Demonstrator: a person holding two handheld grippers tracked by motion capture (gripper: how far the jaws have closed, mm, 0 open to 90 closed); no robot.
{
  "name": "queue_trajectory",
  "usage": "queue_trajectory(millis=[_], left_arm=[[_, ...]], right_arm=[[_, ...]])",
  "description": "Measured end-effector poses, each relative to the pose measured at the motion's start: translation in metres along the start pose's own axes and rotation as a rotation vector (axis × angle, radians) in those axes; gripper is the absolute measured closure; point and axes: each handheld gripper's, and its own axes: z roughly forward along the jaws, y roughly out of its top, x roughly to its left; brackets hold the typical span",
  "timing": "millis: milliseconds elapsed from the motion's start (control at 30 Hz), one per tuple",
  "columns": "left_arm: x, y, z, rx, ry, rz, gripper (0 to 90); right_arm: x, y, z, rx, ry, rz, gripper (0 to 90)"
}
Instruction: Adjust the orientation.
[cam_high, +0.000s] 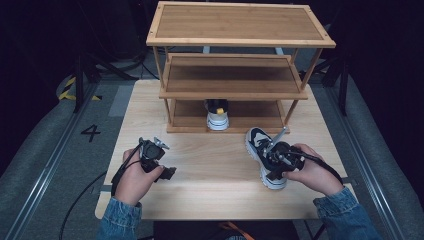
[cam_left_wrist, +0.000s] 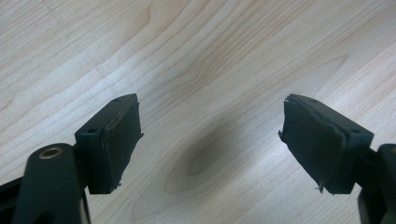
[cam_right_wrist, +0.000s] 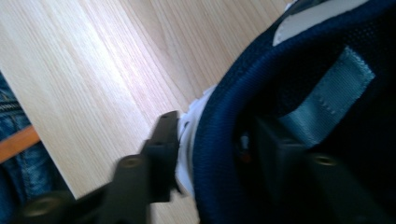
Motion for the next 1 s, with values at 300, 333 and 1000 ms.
queue_trajectory(millis=[300,333,1000], left_arm=[[0.006,-0.009,0.000,0.007,0.008,-0.025,20.2],[0.006,-0.009,0.000,0.007,0.008,-0.025,20.2],[0.026,-0.013,0.000,-0.002,0.003,-0.067,19.6]], right_arm=[[-0.002,0.004,-0.006,-0.001,0.054,0.007,71.7],[-0.003,0.005,-0.006,-0.006,0.054,0.006,71.8],[-0.026,0.065,-0.024,-0.103,-0.039,0.026,71.8]])
